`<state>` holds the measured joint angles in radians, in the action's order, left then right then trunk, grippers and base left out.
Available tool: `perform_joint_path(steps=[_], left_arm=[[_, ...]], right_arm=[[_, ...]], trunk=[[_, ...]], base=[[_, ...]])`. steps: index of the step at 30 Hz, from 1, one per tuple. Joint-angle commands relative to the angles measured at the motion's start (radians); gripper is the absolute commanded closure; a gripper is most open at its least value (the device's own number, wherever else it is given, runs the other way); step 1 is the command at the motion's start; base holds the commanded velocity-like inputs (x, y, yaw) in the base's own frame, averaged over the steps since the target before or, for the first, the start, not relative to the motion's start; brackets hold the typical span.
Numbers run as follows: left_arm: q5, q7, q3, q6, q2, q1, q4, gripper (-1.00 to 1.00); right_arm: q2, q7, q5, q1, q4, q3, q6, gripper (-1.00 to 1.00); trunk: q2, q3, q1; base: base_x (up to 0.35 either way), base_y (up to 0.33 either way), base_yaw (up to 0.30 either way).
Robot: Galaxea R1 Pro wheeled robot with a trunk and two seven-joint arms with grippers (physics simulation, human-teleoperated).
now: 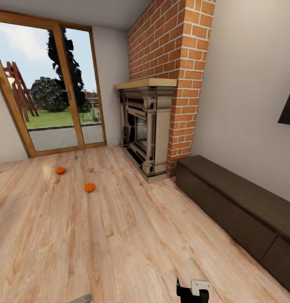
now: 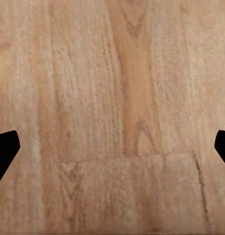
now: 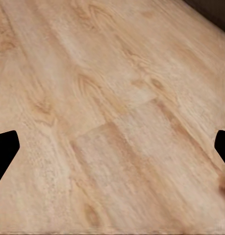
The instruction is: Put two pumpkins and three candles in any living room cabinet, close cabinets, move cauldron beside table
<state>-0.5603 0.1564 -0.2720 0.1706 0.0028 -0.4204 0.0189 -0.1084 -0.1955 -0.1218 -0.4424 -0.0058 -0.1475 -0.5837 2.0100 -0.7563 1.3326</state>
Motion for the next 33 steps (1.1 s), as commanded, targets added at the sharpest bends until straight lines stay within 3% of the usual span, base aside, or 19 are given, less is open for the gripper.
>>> perform_joint_path(steps=[1,8,27,33], left_arm=[[-0.009,0.003,-0.009,0.001,0.000,0.000,0.001,-1.00],[-0.012,0.003,-0.009,0.001,0.000,0.000,0.001,-1.00],[-0.012,0.005,-0.009,0.001,-0.006,0.000,0.001,-1.00],[-0.012,0.005,-0.009,0.001,-0.006,0.000,0.001,-1.00]], right_arm=[[-0.001,-0.002,-0.010,-0.001,0.001,-0.009,-0.003,-1.00],[-0.001,-0.002,-0.010,-0.001,0.001,-0.009,-0.003,-1.00],[-0.001,-0.002,-0.010,-0.001,0.001,-0.008,-0.006,-1.00],[-0.001,-0.002,-0.010,-0.001,0.001,-0.009,-0.007,-1.00]], trunk=[[0.000,-0.001,-0.001],[0.000,-0.001,-0.001],[0.000,-0.001,-0.001],[0.000,-0.001,-0.001]], base=[[-0.287,0.188,-0.300],[-0.304,0.008,-0.300],[-0.284,-0.172,-0.300],[-0.096,-0.055,-0.300]])
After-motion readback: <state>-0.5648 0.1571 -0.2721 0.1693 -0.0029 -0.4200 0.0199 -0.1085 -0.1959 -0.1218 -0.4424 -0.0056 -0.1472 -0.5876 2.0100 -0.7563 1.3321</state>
